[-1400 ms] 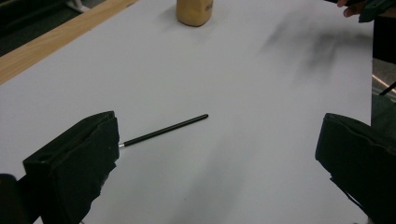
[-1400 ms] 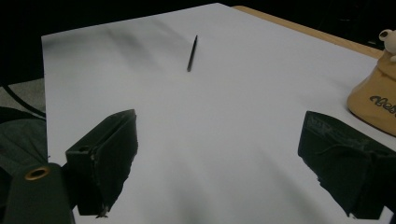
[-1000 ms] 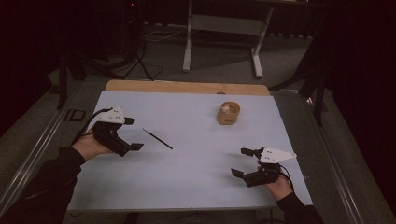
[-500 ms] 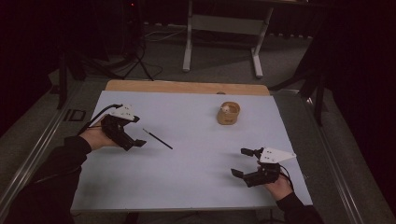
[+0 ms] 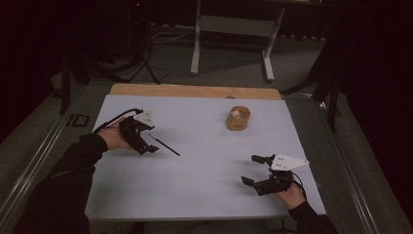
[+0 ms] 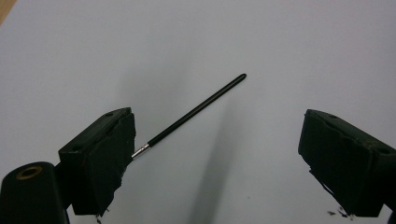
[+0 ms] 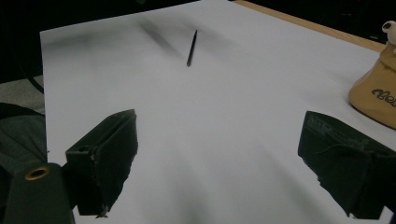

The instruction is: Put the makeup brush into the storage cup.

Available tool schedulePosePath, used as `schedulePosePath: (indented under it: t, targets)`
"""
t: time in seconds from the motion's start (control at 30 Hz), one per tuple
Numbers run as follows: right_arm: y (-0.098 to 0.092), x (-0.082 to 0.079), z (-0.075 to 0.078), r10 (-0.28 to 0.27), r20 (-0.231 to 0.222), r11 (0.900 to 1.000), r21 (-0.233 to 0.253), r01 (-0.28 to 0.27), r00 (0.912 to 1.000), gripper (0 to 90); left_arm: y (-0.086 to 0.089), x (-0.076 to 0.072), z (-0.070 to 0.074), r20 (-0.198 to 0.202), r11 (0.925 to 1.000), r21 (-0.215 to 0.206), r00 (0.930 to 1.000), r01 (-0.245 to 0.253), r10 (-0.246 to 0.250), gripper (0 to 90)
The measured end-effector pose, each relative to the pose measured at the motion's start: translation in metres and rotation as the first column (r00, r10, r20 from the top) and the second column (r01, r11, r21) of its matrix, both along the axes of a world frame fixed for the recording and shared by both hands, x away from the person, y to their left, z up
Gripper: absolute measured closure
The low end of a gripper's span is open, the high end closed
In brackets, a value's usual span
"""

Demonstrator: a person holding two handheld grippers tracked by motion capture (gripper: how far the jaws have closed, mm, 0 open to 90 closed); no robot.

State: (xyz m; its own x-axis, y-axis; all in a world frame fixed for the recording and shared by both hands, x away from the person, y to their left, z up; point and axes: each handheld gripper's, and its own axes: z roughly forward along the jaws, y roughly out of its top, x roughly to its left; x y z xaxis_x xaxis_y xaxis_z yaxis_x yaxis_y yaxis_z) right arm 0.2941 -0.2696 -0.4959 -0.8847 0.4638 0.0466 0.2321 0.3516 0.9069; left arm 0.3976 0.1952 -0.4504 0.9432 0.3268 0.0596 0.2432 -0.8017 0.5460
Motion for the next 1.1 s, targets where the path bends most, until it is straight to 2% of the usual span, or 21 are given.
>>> schedulePosePath:
  t: [0.17,0.3,0.43,0.6,0.67,0.73,0.8,1.03,1.07,1.1]
  targets:
    - [0.0,0.0,0.0,0.0,0.004,1.0,-0.001,0.0,1.0,11.8,-0.007,0.004,-0.004,0.002,0.999,0.021,0.9992,0.039,-0.039,15.2]
    - [-0.001,0.0,0.0,-0.002,-0.001,1.0,0.004,0.002,1.0,11.8,-0.011,0.007,-0.008,0.015,0.9955,0.062,0.9972,0.071,-0.073,17.0]
    - [-0.001,0.0,-0.001,0.002,-0.005,1.0,-0.001,-0.002,1.0,11.8,-0.014,0.011,-0.01,0.015,0.9949,0.056,0.9963,0.084,-0.085,19.8]
    - [0.0,0.0,-0.001,0.003,-0.005,1.0,-0.002,-0.003,1.0,11.8,-0.016,0.014,-0.012,0.021,0.992,0.08,0.9949,0.097,-0.099,23.2]
    - [-0.001,0.001,-0.001,0.002,-0.01,1.0,0.002,-0.002,0.9999,11.8,-0.017,0.015,-0.014,0.024,0.9879,0.103,0.9927,0.115,-0.118,23.2]
    - [0.0,0.001,-0.002,0.002,-0.012,1.0,0.002,-0.002,0.9999,11.8,-0.018,0.015,-0.015,0.025,0.9867,0.107,0.9918,0.122,-0.126,23.2]
    - [0.0,0.001,-0.002,0.003,-0.014,1.0,0.003,-0.003,0.9999,11.8,-0.02,0.017,-0.016,0.022,0.9813,0.129,0.9889,0.143,-0.147,25.0]
    - [0.0,0.001,-0.002,0.005,-0.017,1.0,0.003,-0.005,0.9998,11.8,-0.024,0.02,-0.017,0.036,0.9729,0.154,0.983,0.172,-0.18,36.4]
    - [0.0,0.001,-0.002,0.005,-0.018,1.0,0.002,-0.005,0.9998,11.8,-0.025,0.02,-0.02,0.063,0.965,0.181,0.9769,0.19,-0.204,36.9]
    - [0.0,0.001,-0.002,0.005,-0.018,1.0,0.002,-0.005,0.9998,11.8,-0.025,0.021,-0.021,0.06,0.9607,0.181,0.9726,0.211,-0.225,39.4]
